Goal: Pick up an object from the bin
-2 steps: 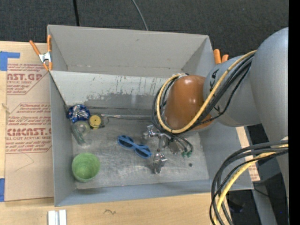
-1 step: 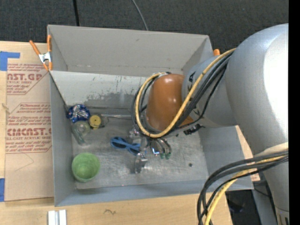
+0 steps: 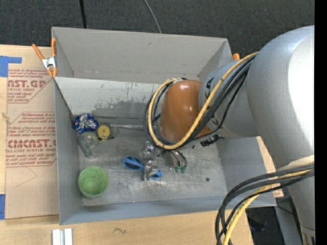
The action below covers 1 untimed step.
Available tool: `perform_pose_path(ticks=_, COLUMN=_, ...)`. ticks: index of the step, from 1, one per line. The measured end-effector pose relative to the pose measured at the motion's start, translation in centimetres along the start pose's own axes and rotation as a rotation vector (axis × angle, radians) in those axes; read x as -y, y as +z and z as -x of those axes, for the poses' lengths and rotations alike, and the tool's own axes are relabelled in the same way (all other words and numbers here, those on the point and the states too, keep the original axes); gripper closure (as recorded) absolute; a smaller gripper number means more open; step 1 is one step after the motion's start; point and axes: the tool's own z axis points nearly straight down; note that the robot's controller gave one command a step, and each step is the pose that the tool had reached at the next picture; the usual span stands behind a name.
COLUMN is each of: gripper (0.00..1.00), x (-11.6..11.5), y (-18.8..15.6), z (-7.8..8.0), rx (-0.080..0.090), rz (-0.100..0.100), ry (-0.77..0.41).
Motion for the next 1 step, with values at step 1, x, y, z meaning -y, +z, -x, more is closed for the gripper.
perform_pose_path(ticks=1, gripper=1.0, x=-1.18, y=-16.45, z=5.26, rx=0.011, rz=-0.003, ry=-0.287)
